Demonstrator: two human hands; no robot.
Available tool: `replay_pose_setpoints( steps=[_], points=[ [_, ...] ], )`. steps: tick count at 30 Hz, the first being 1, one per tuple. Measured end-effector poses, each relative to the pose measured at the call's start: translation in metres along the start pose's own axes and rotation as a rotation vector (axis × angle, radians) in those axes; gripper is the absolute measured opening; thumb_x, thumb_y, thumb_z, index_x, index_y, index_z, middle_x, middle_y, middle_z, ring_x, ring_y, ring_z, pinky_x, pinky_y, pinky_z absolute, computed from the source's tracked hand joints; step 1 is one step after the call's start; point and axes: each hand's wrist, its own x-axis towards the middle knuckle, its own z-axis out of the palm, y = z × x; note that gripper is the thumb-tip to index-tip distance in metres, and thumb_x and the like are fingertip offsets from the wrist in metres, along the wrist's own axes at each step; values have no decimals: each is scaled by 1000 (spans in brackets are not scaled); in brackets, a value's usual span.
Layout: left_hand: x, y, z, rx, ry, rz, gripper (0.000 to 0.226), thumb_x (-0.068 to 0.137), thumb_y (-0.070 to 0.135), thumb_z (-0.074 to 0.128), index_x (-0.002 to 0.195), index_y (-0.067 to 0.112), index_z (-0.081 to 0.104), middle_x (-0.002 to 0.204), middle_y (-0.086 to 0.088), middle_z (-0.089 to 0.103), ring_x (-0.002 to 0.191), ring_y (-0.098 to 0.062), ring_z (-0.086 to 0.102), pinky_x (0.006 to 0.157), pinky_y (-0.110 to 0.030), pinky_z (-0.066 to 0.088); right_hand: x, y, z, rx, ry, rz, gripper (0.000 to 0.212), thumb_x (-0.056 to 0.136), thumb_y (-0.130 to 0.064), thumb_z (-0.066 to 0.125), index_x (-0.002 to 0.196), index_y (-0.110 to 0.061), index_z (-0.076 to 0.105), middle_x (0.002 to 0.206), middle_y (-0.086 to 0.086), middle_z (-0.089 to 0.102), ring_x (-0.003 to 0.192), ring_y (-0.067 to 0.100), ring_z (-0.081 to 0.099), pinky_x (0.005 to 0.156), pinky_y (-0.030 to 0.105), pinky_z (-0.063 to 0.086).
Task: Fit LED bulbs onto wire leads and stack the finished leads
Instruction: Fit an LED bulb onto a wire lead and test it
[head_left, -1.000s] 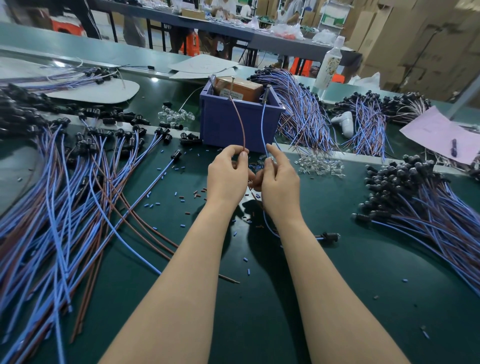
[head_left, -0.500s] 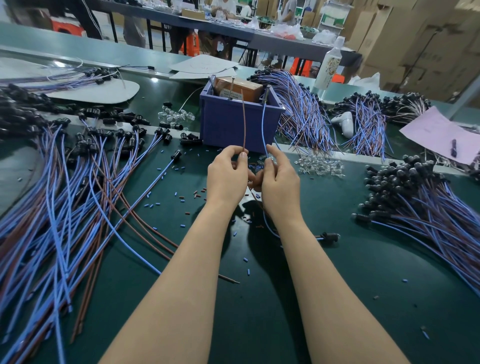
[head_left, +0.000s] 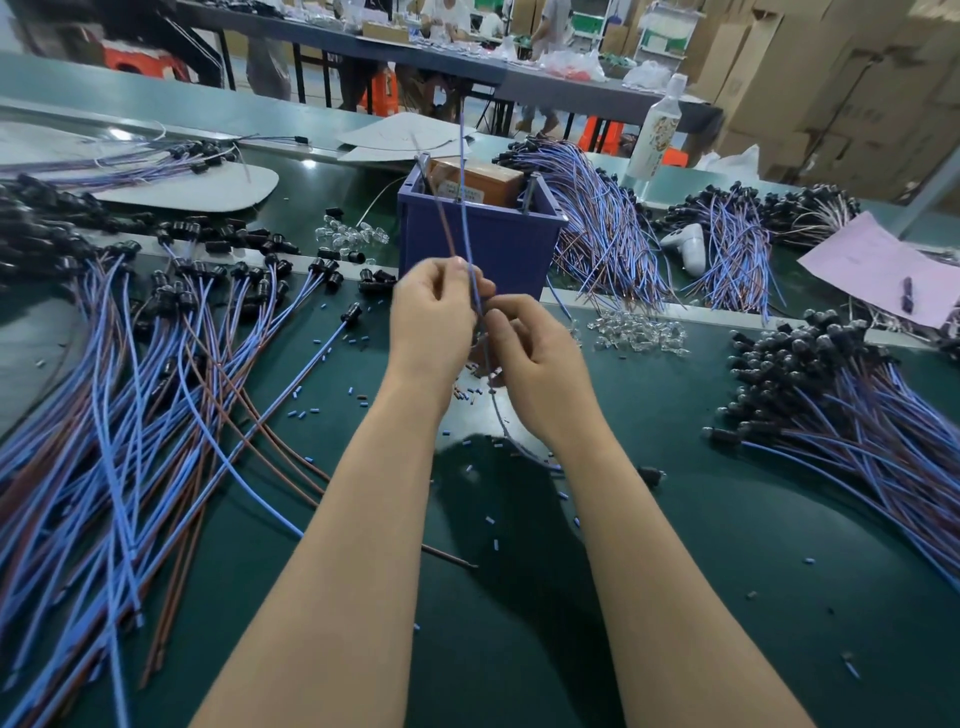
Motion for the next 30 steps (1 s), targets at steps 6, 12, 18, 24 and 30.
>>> replay_pose_setpoints(
  steps=[6, 12, 18, 24, 30],
  points=[
    [18, 11, -38, -209, 652, -4, 19, 101, 19, 34, 112, 13, 48, 115, -9, 52, 88, -12, 51, 78, -23, 44, 3, 7, -26, -310, 36, 173, 15, 95, -27, 52, 96, -19, 65, 84, -3, 66, 81, 12, 59, 75, 23, 44],
    [16, 6, -42, 163, 675, 23, 75, 96, 22, 48, 148, -5, -1, 154, -18, -18, 145, -23, 0, 116, -22, 18, 0, 12, -39, -563, -350, 325, 21, 88, -30, 62, 108, -25, 65, 96, -4, 59, 83, 14, 53, 66, 22, 36],
    [12, -10, -23, 810, 278, 361, 31, 90, 18, 52, 120, 10, 59, 127, -10, 57, 116, -26, 51, 100, -30, 35, 2, 19, -23, -501, -130, 299, 19, 89, -20, 58, 107, -18, 63, 85, -5, 58, 86, 17, 54, 79, 27, 45],
    [9, -51, -11, 1310, -133, -28, 45, 99, 31, 38, 141, 17, 35, 147, -11, 35, 138, -31, 26, 112, -46, 16, 0, 23, -20, -450, -36, 261, 18, 92, -20, 54, 106, -15, 65, 94, -1, 62, 88, 16, 55, 81, 29, 46],
    [12, -45, -15, 1154, 131, 54, 33, 95, 27, 45, 125, 17, 53, 138, -10, 41, 129, -32, 33, 104, -44, 22, 1, 24, -20, -416, -36, 265, 18, 93, -22, 53, 105, -15, 65, 88, -3, 59, 89, 17, 57, 80, 30, 48]
  ],
)
